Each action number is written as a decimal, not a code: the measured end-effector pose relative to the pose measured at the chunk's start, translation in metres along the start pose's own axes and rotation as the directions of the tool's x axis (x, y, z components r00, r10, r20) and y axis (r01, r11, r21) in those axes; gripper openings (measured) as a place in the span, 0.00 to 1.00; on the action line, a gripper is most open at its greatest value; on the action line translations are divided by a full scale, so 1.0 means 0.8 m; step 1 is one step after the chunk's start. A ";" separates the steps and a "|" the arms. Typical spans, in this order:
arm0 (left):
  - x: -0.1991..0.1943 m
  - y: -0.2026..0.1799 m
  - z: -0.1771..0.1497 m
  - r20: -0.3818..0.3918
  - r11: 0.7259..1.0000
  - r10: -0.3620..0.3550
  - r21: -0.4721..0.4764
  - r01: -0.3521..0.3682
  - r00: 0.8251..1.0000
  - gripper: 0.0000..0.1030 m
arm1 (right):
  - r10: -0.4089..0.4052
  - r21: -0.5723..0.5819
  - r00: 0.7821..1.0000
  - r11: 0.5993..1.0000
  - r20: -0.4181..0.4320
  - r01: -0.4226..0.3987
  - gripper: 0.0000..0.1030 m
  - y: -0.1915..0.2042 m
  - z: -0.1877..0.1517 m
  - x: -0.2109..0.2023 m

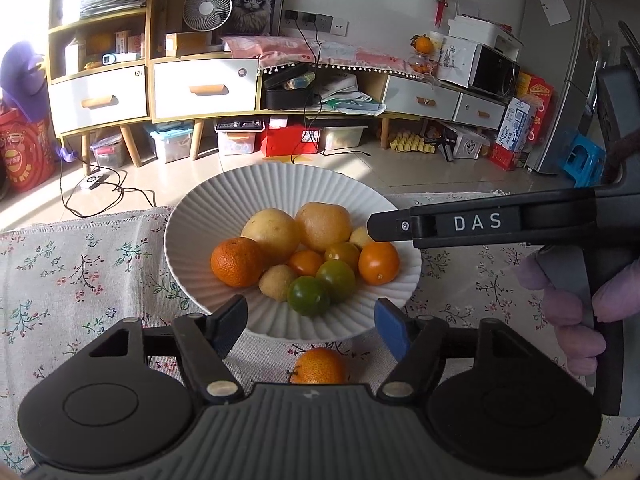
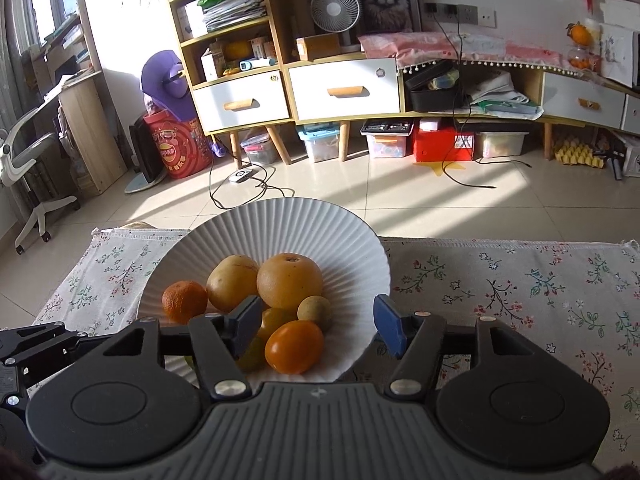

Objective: Organize fruits
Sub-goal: 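Lower both fruits into the plate and open both tools, then withdraw both tools from the plate back over the tablecloth, then close the left tool on a small tan fruit while the right tool grasps the orange tomato, then carry the tan fruit and orange tomato up and over the white plate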

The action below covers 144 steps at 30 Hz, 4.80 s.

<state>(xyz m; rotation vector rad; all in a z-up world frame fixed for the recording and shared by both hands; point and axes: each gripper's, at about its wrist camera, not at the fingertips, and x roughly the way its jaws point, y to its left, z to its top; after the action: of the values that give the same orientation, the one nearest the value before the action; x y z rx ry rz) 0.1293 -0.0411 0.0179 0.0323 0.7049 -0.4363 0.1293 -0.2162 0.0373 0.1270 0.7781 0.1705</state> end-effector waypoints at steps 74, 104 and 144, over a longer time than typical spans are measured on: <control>-0.075 0.006 -0.122 -0.102 0.989 -0.091 0.109 0.102 0.991 0.41 | 0.022 -0.162 0.991 0.986 -0.135 -0.044 0.98 0.066 -0.115 -0.080; -0.112 0.051 -0.116 -0.190 0.998 0.014 0.068 -0.001 0.982 0.18 | 0.100 -0.187 0.981 0.974 -0.165 -0.131 0.82 0.141 -0.104 -0.037; -0.109 0.063 -0.109 -0.221 0.999 0.046 0.008 -0.046 0.974 0.18 | 0.116 -0.299 0.980 0.941 -0.162 -0.160 0.30 0.163 -0.108 -0.029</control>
<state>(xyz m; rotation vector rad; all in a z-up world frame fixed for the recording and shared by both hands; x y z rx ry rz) 0.0360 0.0528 0.0006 0.1013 0.9208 -0.3926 0.0386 -0.0891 0.0153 -0.1316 0.8750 0.4375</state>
